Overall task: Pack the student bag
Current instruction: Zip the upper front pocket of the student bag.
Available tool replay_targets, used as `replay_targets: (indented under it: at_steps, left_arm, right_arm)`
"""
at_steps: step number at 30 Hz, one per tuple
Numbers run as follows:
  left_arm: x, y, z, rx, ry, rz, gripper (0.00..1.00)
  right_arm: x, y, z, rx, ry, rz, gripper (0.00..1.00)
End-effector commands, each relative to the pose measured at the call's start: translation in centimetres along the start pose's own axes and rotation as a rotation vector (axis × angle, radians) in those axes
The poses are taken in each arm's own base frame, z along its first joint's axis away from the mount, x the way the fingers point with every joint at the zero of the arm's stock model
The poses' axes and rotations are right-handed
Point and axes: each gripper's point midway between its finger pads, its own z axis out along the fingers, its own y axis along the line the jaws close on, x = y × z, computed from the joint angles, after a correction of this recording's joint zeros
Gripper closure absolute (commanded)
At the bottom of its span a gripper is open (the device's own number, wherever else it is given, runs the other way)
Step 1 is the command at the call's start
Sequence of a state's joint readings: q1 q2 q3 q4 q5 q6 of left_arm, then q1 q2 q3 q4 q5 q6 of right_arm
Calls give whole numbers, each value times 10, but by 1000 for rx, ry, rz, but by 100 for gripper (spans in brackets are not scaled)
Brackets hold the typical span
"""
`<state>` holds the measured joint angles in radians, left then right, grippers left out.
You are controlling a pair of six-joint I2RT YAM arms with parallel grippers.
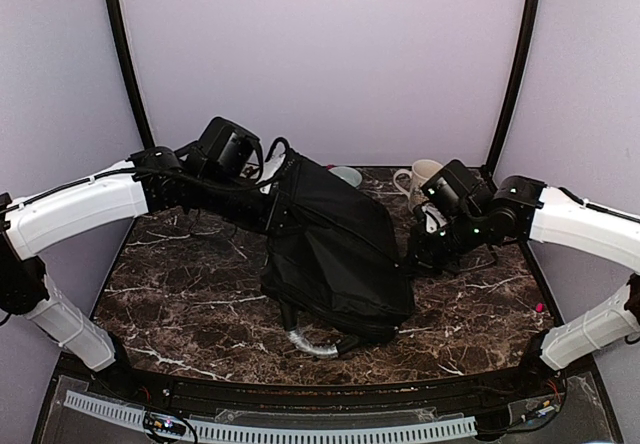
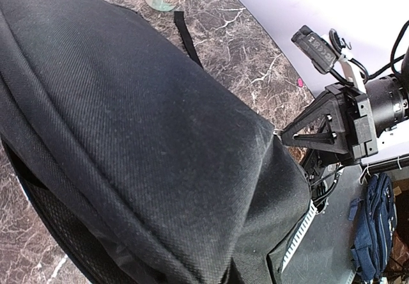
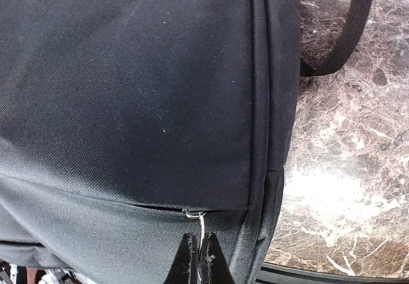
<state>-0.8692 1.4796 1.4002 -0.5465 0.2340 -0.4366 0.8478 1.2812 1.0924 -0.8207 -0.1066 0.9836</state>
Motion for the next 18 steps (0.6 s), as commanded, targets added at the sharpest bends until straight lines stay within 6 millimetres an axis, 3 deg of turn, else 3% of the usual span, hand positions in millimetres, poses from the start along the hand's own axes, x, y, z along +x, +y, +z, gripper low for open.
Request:
replay_targets:
  at_steps: [1, 6, 15, 17, 18]
  left_arm:
    - [-50, -18, -56, 27, -258, 48, 100]
    - [-35, -10, -55, 1, -217, 44, 100]
    - [5, 3, -44, -11, -87, 20, 100]
    - [16, 4, -43, -5, -48, 16, 92]
    - [22, 4, -42, 1, -25, 13, 82]
  right_arm:
    - [15, -34, -2, 138, 73, -17, 100]
    - [23, -44, 1, 194, 124, -49, 100]
    - [35, -33, 15, 95, 188, -63, 100]
    - [38, -30, 14, 80, 207, -72, 95]
    - [39, -25, 13, 63, 220, -79, 83]
